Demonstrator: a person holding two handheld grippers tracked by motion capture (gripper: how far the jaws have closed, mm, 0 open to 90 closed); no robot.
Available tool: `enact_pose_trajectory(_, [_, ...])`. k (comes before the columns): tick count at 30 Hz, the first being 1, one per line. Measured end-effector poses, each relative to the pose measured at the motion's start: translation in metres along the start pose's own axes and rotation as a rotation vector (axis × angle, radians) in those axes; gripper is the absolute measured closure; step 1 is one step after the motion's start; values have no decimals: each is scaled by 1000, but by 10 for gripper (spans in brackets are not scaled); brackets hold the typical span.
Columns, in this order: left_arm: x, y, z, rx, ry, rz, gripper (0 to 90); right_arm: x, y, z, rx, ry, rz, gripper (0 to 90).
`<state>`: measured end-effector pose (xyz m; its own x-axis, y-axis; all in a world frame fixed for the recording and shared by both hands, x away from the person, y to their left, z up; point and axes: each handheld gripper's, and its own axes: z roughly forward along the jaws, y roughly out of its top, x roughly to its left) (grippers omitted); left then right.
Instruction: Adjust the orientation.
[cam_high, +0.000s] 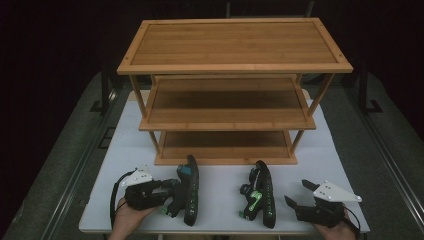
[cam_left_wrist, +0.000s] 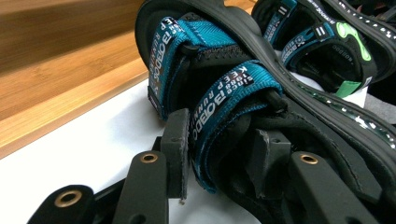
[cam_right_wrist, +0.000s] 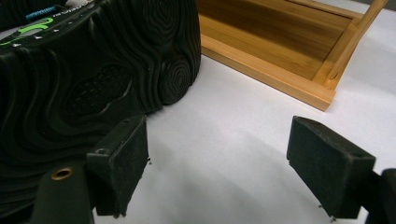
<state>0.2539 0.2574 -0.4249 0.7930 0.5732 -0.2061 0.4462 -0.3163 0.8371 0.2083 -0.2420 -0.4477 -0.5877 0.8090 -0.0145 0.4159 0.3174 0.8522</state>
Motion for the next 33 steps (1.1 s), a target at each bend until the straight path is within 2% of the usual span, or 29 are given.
enact_pose_trajectory(10, [-2, 7, 8, -25, -33, -5, 586, 1, 0, 2, 7, 3, -1, 203])
enact_pose_trajectory(16, [-4, 12, 15, -66, -26, 4, 579, 1, 0, 2, 3, 2, 0, 205])
enact_pose_trajectory(26, [-16, 14, 32, -112, 12, 55, 559, 1, 0, 0, -2, 1, -1, 206])
enact_pose_trajectory(30, [-20, 14, 41, -133, 16, 51, 530, 1, 0, 0, -3, 2, 0, 207])
enact_pose_trajectory(33, [-24, 14, 49, -121, 10, 57, 521, 1, 0, -1, -4, 3, 1, 212])
